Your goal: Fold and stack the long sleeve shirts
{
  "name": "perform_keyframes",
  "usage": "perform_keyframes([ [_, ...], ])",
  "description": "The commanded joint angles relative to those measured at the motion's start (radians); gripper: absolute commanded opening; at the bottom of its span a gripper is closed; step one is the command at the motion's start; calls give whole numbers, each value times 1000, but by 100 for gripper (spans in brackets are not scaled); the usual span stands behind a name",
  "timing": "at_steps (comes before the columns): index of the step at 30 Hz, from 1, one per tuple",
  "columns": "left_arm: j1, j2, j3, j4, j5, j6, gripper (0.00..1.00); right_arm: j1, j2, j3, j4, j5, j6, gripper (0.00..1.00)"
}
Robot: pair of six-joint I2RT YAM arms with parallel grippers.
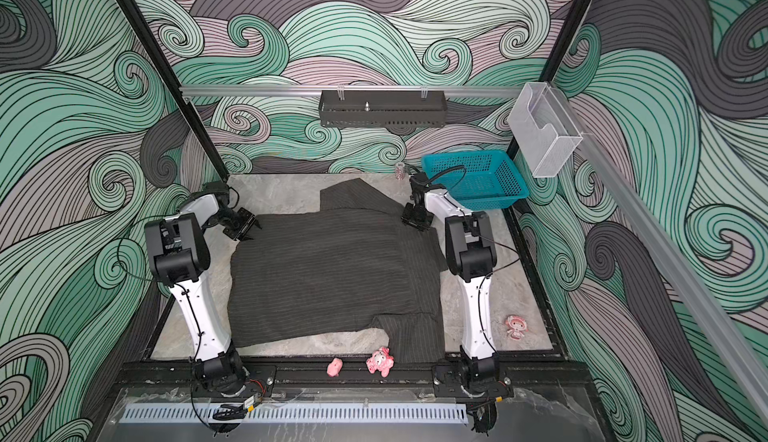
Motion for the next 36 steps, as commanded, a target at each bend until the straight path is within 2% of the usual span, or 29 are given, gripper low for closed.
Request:
perform_keyframes([
  [1,-20,50,59,-59,10,30,46,11,-38,-27,-50,5,-29,42],
  [6,-36,95,157,-112,29,41,46,57,-147,-79,-50,25,-52,49],
  [9,-42,46,137,-108,31,49,49,91,-214,-153,-51,41,-59,50],
  [18,-54,-328,-168,-43,64,81,59,149,-334,-381,-46,39,-50,52],
  [23,-82,-439,-411,23,105,94,60,149,-375,-492,-10,12,-45,53],
  [25,-87,-432,-493,63,105,79,60,150,-377,-524,14,11,-27,53],
  [29,-89,-359,-535,128,104,37,59,150,-325,-503,6,33,-15,53],
  [32,-89,-271,-480,135,50,12,59,151,-272,-454,1,47,-10,53],
  [36,-88,-131,-323,112,4,-14,59,149,-187,-357,-8,60,2,52],
])
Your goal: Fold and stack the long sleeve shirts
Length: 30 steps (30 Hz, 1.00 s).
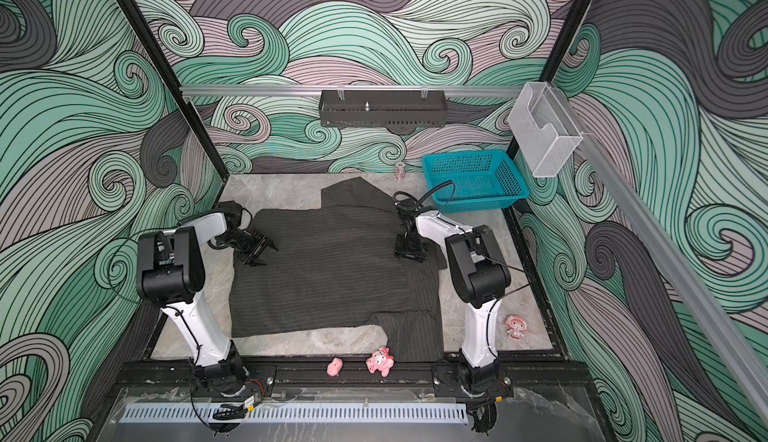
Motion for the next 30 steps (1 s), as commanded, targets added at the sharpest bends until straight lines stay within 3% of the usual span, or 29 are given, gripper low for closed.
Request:
perform_keyframes([
  [1,0,142,123,34,-96,-30,59,-1,95,76,-1,31,21,52],
  [8,-1,378,558,-149,-66,-9,59,-15,215,292,-59,52,24,52],
  [11,-1,389,612,-180,-46,-3,59,-16,237,379,-101,47,10,52],
  [15,-1,261,534,-129,-5,-10,60,-5,154,399,-103,38,-17,54],
  [21,0,-92,381,-101,9,19,68,18,-116,308,-117,59,-23,64],
  [25,11,-313,192,-124,-1,67,69,10,-325,105,-136,100,9,64],
  [30,29,-502,-63,-102,21,100,67,-61,-536,-224,-140,97,79,55],
])
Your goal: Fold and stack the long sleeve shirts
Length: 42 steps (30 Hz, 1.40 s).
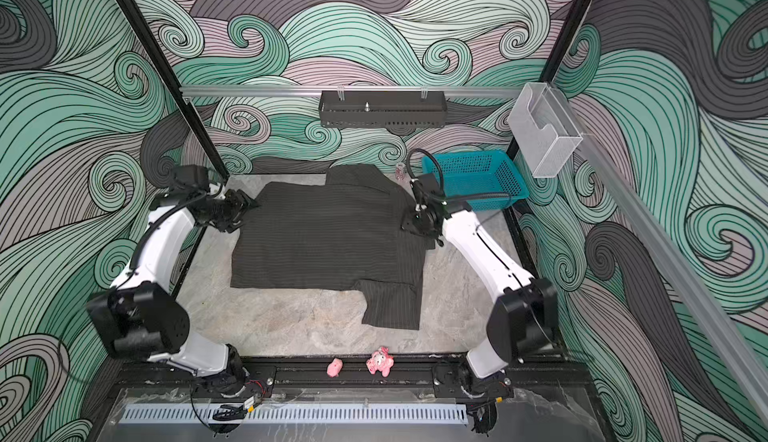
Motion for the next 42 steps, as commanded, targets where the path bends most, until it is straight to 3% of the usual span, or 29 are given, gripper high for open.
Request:
perform_keyframes([
  [1,14,-18,-141,-33,14,47,67,-57,-39,-188,-60,15,62,53],
  [5,18,-81,-205,-49,29,64,67,-90,-85,-310,-39,11,64,47],
  [9,18,-112,-212,-56,37,63,66,-92,-28,-337,-16,9,58,41],
  [18,19,-156,-198,-85,27,73,66,-74,171,-313,49,-25,54,40],
  [31,22,-172,-165,-106,34,79,66,-15,213,-258,37,-22,63,45],
  [42,37,-180,-151,-116,34,93,66,-13,312,-253,64,-18,55,38],
])
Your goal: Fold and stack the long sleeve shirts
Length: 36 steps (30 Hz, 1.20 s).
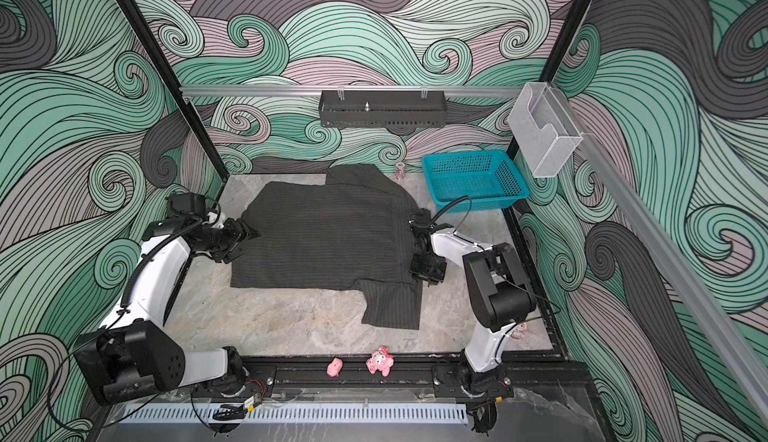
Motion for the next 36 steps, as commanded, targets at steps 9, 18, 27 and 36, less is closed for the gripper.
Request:
perform_keyframes([
  [9,13,-18,39,-30,12,27,66,13,44,-3,1,34,-4,10],
  [18,20,-16,40,-30,12,37,66,59,-158,110,-245,124,-21,0],
  [27,23,11,4,10,24,29,66,115,-253,244,-579,218,-24,0],
  [36,33,15,-8,17,25,42,66,197,-375,217,-693,193,31,0],
])
